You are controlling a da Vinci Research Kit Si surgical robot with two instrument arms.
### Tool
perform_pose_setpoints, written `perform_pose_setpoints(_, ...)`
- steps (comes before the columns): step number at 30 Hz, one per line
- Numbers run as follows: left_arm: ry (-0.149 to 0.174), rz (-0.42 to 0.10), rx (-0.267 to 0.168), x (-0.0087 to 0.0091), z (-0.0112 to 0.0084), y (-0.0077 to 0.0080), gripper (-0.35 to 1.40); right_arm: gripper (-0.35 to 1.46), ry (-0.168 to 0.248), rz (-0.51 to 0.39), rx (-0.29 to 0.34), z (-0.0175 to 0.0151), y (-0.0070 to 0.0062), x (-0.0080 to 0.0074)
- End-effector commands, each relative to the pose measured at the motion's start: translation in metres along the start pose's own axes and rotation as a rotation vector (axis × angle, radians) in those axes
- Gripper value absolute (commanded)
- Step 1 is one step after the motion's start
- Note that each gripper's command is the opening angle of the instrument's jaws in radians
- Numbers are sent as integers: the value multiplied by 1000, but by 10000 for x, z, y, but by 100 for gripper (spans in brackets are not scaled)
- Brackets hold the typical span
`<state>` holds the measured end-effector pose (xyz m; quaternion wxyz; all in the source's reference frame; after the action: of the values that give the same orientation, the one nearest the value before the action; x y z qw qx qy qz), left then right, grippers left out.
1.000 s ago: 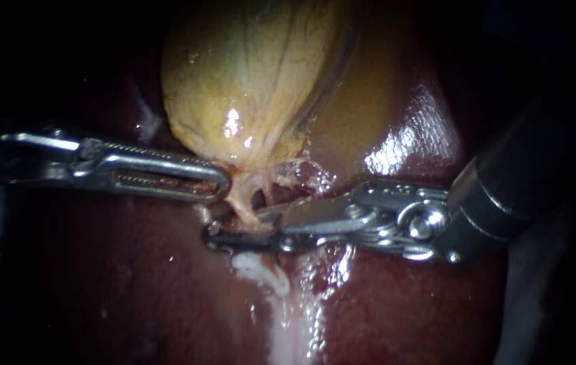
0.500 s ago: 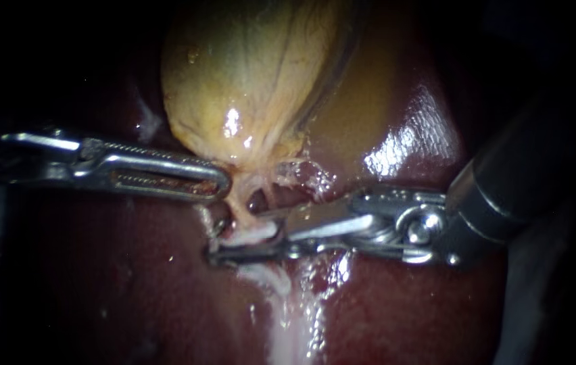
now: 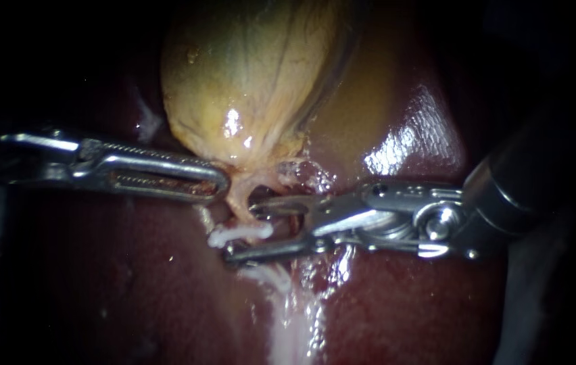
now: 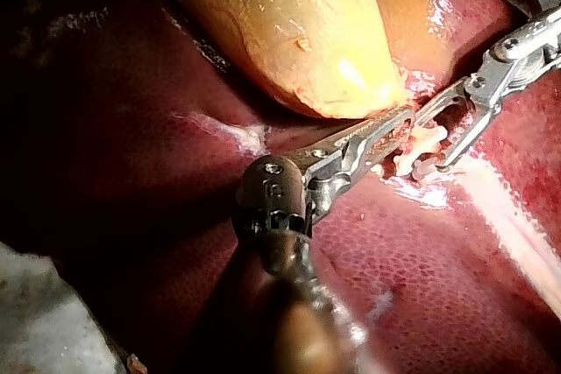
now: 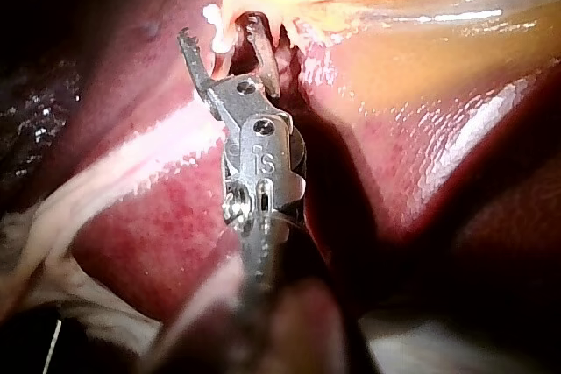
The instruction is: Going back third clip left tube
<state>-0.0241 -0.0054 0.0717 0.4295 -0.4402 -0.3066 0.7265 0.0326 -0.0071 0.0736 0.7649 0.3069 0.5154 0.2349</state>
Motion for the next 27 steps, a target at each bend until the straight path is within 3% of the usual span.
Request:
perform_pose_setpoints(1, 0, 1, -1, 0, 0, 0, -35, 49, -1, -12, 4, -10, -4, 4)
perform_pose_setpoints(7, 0, 1, -1, 0, 0, 0, -35, 49, -5, -97, 31, -66, -11, 23)
perform_pose_setpoints(11, 0, 0, -1, 1, 1, 0, -35, 49, -7, -128, 41, -92, -10, 25)
perform_pose_setpoints(19, 1, 1, 1, 0, 5, -1, -35, 49, -9, -153, 51, -106, -10, 22)
perform_pose_setpoints(27, 6, 6, 9, -4, 26, -13, -35, 49, -9, -159, 54, -113, -10, 21)
